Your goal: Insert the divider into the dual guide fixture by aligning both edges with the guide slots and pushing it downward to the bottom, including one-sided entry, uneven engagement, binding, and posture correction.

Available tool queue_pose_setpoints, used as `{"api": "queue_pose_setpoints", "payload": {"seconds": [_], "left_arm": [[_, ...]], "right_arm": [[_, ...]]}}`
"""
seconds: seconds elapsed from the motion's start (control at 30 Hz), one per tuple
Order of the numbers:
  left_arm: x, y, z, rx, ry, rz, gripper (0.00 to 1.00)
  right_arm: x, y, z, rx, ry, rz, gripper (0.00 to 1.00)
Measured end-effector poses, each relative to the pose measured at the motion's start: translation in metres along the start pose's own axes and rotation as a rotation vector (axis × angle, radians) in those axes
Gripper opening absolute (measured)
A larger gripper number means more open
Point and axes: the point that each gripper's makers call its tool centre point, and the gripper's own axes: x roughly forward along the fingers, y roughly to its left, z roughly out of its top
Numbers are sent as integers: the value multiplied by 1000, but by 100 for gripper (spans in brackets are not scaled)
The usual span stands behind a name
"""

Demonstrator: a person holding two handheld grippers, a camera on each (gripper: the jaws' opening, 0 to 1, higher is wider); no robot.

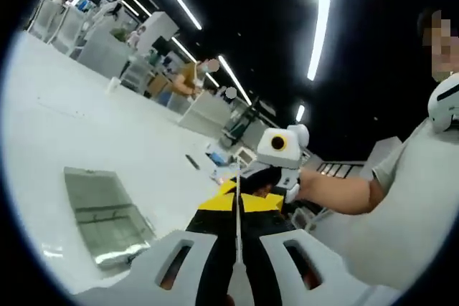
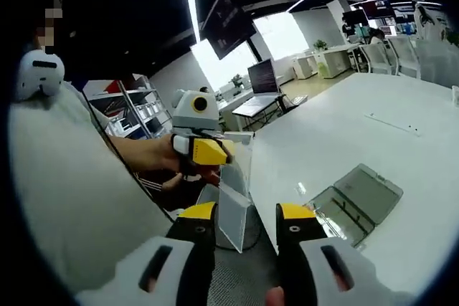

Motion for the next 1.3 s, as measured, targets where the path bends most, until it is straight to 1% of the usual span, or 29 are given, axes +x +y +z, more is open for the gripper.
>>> {"api": "queue_pose_setpoints", "payload": {"seconds": [0.07,0.2,0.3,0.47,0.57,0.6,1.07,1.3], "left_arm": [[0,-2,1,6,4,-11,0],[2,-7,1,13,8,-31,0],[2,-10,1,16,12,-43,0],[4,-15,2,22,12,-64,0],[4,-16,2,23,12,-70,0],[4,-17,2,24,10,-73,0],[7,-23,-1,30,21,-99,0],[7,-25,-2,32,26,-105,0]], "right_arm": [[-1,2,0,1,3,17,29],[-4,4,5,7,-15,42,28],[-4,4,5,4,-6,47,28],[-5,7,6,15,-9,81,27],[-6,10,8,25,-18,104,26],[-6,13,9,39,-26,124,26],[-3,29,13,68,-50,210,18],[-2,34,14,76,-45,240,15]]}}
